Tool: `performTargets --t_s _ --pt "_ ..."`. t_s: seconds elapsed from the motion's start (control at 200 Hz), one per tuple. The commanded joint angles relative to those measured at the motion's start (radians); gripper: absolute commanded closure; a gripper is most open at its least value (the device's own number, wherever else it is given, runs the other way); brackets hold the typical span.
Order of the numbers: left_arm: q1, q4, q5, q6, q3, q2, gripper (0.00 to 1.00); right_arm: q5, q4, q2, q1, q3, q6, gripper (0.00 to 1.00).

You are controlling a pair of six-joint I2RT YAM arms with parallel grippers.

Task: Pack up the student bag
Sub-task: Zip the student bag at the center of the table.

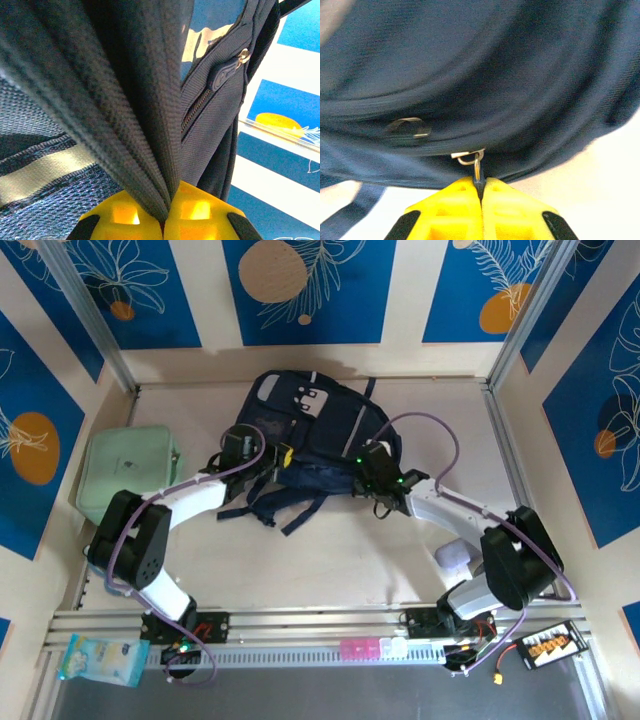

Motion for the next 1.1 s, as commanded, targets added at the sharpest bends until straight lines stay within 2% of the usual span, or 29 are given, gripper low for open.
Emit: performTargets --t_s 0.0,0.155,0.26,0.325,0.37,0.49,0.64,0.8,0.94,1.095 --pt "0.022 0.035 0.023 0.031 -0.002 0.006 1.00 0.077 -0.111 -0.037 -0.046 -0.016 0.050 0.97" --pt "0.027 -0.020 0.000 0.095 0.019 0.018 1.00 0.023 -0.100 -0.016 -0.041 0.035 0.006 0.98" --pt "0.052 -0.125 -0.027 0.232 0.049 0.024 0.70 -0.066 -0.034 -0.012 0.002 0.063 -0.071 0.99" --pt "0.070 -0.218 -0.064 0.323 0.057 0.011 0.59 -0.146 -0.001 0.000 0.024 0.090 -0.115 1.00" --pt "0.077 -0.234 -0.079 0.364 0.042 -0.006 0.52 -0.189 0.015 0.013 0.040 0.114 -0.133 1.00" --pt "0.077 -0.225 -0.086 0.420 -0.005 -0.073 0.44 -0.295 0.033 0.075 0.082 0.194 -0.173 1.00" --pt "0.077 -0.358 -0.141 0.478 -0.007 -0.173 0.35 -0.360 0.042 0.159 0.098 0.273 -0.159 1.00" --pt "0.074 -0.410 -0.156 0.491 -0.053 -0.276 0.31 -0.417 0.059 0.209 0.104 0.311 -0.138 1.00" --pt "0.060 -0.398 -0.093 0.528 -0.069 -0.322 0.29 -0.423 0.059 0.230 0.114 0.319 -0.129 1.00" --pt "0.023 -0.280 -0.028 0.499 -0.103 -0.291 0.30 -0.442 0.063 0.215 0.111 0.290 -0.102 1.00"
